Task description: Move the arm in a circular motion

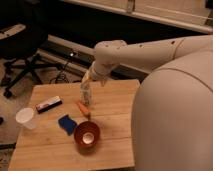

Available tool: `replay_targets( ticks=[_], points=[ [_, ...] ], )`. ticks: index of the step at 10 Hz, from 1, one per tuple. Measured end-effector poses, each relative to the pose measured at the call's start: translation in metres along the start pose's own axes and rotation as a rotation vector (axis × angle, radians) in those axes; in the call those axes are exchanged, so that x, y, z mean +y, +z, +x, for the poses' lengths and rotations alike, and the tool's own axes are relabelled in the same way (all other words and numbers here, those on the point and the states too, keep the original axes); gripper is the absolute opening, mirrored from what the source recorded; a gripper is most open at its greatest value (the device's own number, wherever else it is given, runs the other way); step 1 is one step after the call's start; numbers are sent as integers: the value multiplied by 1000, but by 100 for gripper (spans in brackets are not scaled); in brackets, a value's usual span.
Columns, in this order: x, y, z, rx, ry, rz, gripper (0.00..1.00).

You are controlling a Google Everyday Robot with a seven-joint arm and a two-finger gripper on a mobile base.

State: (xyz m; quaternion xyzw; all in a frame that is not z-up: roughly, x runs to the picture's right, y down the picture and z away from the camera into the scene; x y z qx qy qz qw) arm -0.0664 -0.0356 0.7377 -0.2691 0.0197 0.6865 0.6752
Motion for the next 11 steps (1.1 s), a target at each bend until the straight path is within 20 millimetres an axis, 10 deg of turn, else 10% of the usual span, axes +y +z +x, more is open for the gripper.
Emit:
replay_targets(
  ticks=[11],
  points=[
    [26,15,-37,-12,-129,65,60]
  ],
)
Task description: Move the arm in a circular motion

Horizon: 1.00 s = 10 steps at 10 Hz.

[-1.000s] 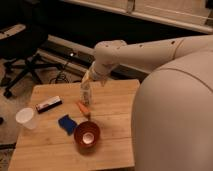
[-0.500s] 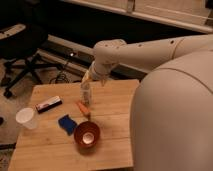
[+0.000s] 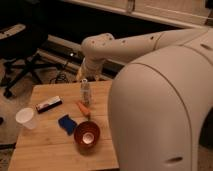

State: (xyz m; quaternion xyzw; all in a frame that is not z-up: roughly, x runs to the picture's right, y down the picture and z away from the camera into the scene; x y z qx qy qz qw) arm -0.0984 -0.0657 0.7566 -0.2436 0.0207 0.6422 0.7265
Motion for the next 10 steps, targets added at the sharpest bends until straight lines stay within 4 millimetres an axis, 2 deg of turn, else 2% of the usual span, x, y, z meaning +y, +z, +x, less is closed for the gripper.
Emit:
replay_targets(
  ticks=[2,4,6,7,8,10],
  points=[
    [-15,9,-24,-52,14,-23,42],
    [-47,19,-47,-116,49,-52,23],
    [-88,24,-58,-168,104,-77,4],
    [-113,22,-56,-189,144,-84,0],
    [-144,20,-46,-194,187,-65,0],
    [-183,18,-20,-167,222,-16,0]
  ],
)
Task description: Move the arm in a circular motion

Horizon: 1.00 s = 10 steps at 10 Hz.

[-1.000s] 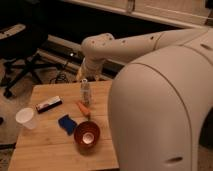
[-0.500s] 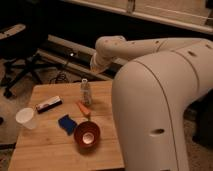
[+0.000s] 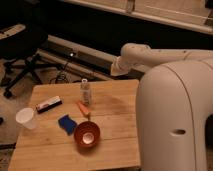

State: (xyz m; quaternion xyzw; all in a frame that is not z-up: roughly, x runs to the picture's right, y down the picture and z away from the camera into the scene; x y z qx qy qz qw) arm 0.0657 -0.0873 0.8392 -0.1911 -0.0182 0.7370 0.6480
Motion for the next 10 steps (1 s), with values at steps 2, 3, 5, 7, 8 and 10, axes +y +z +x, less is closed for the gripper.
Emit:
replay_targets(
  ticks=[2,3,5,7,8,10],
  points=[
    [-32,-16,32,52,-16,73,0],
    [-37,-25,46,76,-32,96,0],
    [-34,-49,77,132,-94,132,0],
    [-14,-67,103,192,-187,139,0],
    [12,-77,123,241,-267,117,0],
    [69,-90,145,295,-391,28,0]
  ],
)
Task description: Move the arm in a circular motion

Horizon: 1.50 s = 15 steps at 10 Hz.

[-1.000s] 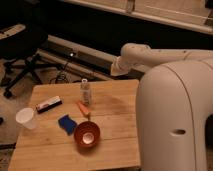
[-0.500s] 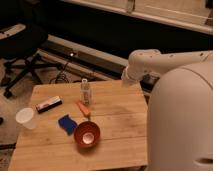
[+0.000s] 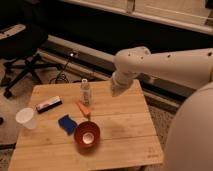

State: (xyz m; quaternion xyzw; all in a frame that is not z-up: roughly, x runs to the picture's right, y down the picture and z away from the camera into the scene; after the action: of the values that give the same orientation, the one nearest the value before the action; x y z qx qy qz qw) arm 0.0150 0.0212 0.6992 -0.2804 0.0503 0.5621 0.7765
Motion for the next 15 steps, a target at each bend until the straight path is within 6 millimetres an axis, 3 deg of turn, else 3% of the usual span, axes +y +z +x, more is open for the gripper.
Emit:
replay_targets(
  ticks=[2,3,4,6,9,11,13,15],
  points=[
    [66,-12,-21,-12,-138,-108,0],
    [84,-17,-32,-29,-180,-140,0],
    [108,-23,-59,-70,-254,-181,0],
    [121,-20,-101,-131,-310,-190,0],
    [92,-1,-185,-265,-295,-158,0],
    [56,15,-211,-305,-244,-131,0],
    [6,37,-206,-293,-157,-97,0],
    [-59,54,-173,-255,-21,-50,0]
  ],
)
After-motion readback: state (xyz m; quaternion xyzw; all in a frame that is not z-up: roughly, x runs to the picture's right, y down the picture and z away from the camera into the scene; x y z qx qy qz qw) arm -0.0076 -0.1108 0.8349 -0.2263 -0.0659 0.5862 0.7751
